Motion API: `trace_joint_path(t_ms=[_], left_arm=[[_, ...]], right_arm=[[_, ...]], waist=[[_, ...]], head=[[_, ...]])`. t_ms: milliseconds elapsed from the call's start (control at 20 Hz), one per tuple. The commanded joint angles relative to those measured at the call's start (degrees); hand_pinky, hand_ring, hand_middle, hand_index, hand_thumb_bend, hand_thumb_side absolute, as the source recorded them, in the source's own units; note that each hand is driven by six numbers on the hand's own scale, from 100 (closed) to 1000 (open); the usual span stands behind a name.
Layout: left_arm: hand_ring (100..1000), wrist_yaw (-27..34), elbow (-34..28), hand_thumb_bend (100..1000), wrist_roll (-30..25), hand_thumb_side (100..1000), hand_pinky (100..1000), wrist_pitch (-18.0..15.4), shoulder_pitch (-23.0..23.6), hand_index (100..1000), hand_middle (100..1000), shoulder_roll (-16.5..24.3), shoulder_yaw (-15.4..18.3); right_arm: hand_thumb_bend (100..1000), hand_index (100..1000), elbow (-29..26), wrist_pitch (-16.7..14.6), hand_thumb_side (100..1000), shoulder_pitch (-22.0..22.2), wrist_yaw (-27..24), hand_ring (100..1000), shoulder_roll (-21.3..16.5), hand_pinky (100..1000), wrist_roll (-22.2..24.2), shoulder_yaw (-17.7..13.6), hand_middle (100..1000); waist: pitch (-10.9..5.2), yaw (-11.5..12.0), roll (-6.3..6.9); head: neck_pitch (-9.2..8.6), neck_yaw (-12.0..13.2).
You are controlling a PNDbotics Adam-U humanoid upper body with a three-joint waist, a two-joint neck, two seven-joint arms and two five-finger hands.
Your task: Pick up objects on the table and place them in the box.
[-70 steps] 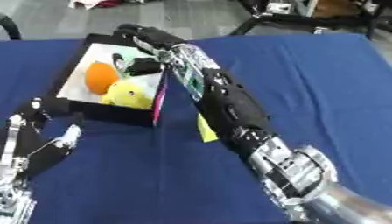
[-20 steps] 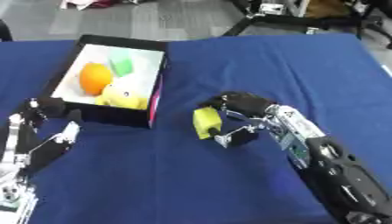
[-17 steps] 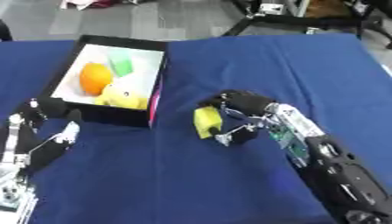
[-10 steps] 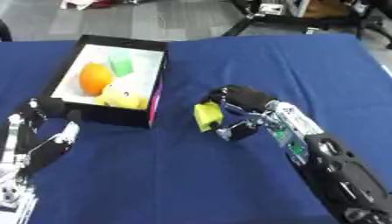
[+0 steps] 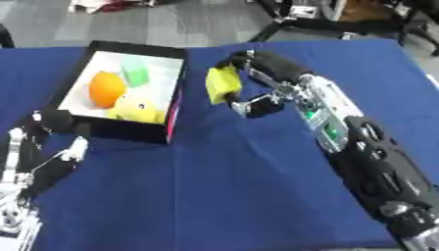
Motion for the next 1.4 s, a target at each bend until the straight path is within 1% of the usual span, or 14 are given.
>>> trace_joint_path(t_ms=[50,300,500,650,700,750,800,850,950,1050,1150,1250,1350,1400], left_arm=[[766,0.2,-0.8,311,-0.3,100,738,-0.1,-0.6,555,581,0.1,-0.3],[766,0.4,-0.9,311,-0.9,100,738,-0.2,-1.3,555,581,-0.6,-1.0],[765,0.7,-1.0,312,-1.4,100,738,-0.2,-1.8,555,581,-1.1,-1.4],[765,0.8,-1.0,313,-1.6,100,738,-0.3,-2.0,555,580,-1.4,-1.7],[765,0.8,-1.0,313,-1.7,100,738,-0.3,-2.1,555,580,-1.5,-1.8],[765,0.8,-1.0,313,-1.8,100,738,-0.4,-2.1,555,580,-1.5,-1.8],[765,0.9,-1.0,314,-1.9,100,738,-0.4,-2.2,555,580,-1.6,-1.9],[765,0.9,-1.1,314,-1.9,100,738,-0.4,-2.2,555,580,-1.6,-2.0],[765,0.9,-1.1,314,-2.0,100,738,-0.4,-2.3,555,580,-1.7,-2.0],[765,0.9,-1.1,314,-1.9,100,738,-0.4,-2.3,555,580,-1.7,-1.9],[765,0.9,-1.1,315,-1.9,100,738,-0.4,-2.3,555,580,-1.7,-1.9],[765,0.9,-1.0,315,-1.8,100,737,-0.4,-2.2,555,580,-1.6,-1.8],[765,0.8,-1.0,315,-1.7,100,738,-0.3,-2.1,555,579,-1.5,-1.6],[765,0.7,-1.0,313,-1.5,100,737,-0.3,-2.1,555,579,-1.4,-1.5]], right_arm=[[100,833,3.5,1.4,203,-4.6,-1.8,716,1.6,851,0.5,-1.1,529],[100,832,11.4,3.8,207,-11.7,-2.1,705,7.7,839,2.7,-2.0,533],[100,841,18.0,3.7,206,-14.7,0.7,709,14.1,841,2.7,-3.5,552],[100,894,23.0,2.3,201,-15.6,3.7,747,17.9,854,2.4,-4.2,717],[100,914,24.7,1.5,200,-15.6,4.8,759,18.9,859,2.5,-4.4,756],[100,944,26.3,0.7,255,-15.6,5.7,772,19.7,864,2.4,-4.6,808],[100,957,27.8,-0.1,385,-15.7,6.7,781,20.5,866,2.1,-4.8,838],[100,976,29.3,-1.0,581,-15.8,7.6,804,21.0,876,1.5,-4.9,895],[100,988,31.2,-2.6,715,-16.0,9.5,835,21.5,890,-0.1,-5.1,966],[100,993,31.4,-3.3,759,-16.2,11.4,853,21.5,897,-2.0,-5.2,1000],[100,994,30.5,-3.9,758,-16.2,13.4,860,21.3,899,-3.9,-5.7,1000],[100,994,29.4,-4.3,713,-16.2,14.5,860,20.7,897,-5.8,-6.1,1000],[100,986,27.4,-4.0,562,-16.1,13.7,845,19.6,887,-7.6,-6.8,1000],[100,978,26.1,-3.7,442,-16.0,13.0,837,18.8,880,-8.5,-7.1,1000]], waist=[[-1.55,0.4,0.65],[-1.21,2.0,1.25],[-1.02,3.2,1.57],[-0.94,3.8,1.66],[-0.90,4.0,1.69],[-0.87,4.1,1.71],[-0.83,4.2,1.74],[-0.80,4.3,1.77],[-0.75,4.3,1.80],[-0.72,4.3,1.79],[-0.72,4.1,1.76],[-0.75,3.9,1.72],[-0.79,3.5,1.67],[-0.85,3.1,1.62]], head=[[-0.11,-0.7],[-0.11,-2.4],[-0.11,-3.8],[-0.11,-4.6],[-0.11,-4.7],[-0.11,-4.9],[-0.11,-5.0],[-0.11,-5.0],[-0.11,-5.0],[-0.11,-4.9],[-0.11,-4.8],[-0.11,-4.5],[-0.11,-4.0],[-0.11,-3.6]])
